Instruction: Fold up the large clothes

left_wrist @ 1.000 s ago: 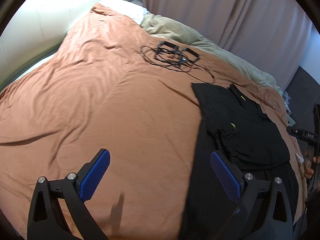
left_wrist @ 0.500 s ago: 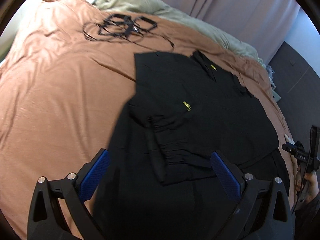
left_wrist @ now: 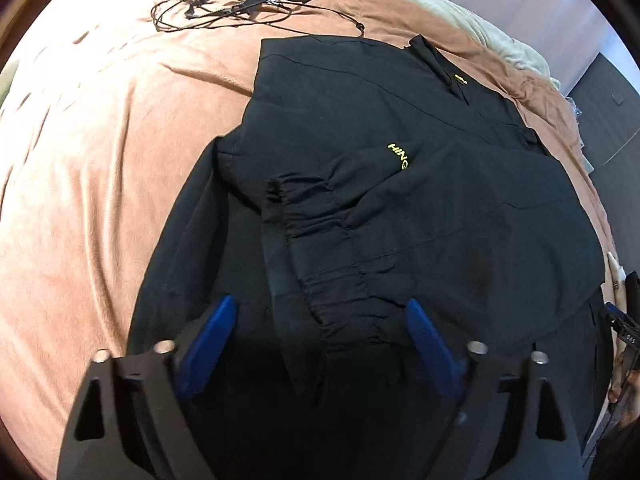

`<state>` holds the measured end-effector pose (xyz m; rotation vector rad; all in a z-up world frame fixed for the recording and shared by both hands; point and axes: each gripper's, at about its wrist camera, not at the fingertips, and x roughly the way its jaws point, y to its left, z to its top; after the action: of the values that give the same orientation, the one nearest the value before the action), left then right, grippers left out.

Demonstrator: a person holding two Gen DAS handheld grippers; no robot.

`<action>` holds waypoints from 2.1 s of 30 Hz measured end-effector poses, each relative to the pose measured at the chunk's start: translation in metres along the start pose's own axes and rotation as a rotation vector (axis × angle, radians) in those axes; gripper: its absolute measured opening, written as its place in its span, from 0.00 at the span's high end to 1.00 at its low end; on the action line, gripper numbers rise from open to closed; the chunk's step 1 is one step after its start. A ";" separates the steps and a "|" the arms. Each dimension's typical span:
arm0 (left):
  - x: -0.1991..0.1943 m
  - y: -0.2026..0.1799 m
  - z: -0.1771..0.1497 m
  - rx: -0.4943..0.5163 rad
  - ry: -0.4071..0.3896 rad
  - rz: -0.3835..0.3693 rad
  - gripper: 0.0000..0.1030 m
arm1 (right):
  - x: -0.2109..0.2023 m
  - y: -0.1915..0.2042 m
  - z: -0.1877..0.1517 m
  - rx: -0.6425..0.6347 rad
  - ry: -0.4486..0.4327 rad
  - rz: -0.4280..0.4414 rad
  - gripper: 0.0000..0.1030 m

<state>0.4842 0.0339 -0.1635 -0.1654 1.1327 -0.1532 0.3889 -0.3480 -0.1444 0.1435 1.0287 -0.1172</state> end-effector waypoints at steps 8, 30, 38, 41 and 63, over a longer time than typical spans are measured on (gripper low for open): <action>-0.024 -0.027 0.014 0.136 -0.078 0.069 0.86 | -0.002 0.016 0.013 -0.029 -0.031 0.013 0.22; -0.021 -0.027 0.104 0.158 -0.215 0.177 0.89 | 0.025 -0.006 0.037 0.120 0.005 -0.008 0.31; 0.011 -0.009 0.101 0.082 -0.184 0.153 0.89 | 0.025 -0.033 0.032 0.210 -0.011 -0.015 0.35; 0.010 -0.004 0.101 0.067 -0.159 0.131 0.84 | 0.021 -0.032 0.028 0.199 -0.004 -0.016 0.35; -0.131 0.032 0.012 -0.016 -0.288 0.022 0.11 | -0.078 0.007 -0.015 0.123 -0.125 0.141 0.05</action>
<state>0.4416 0.0921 -0.0495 -0.1832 0.8487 -0.0968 0.3372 -0.3358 -0.0847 0.3164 0.8835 -0.0603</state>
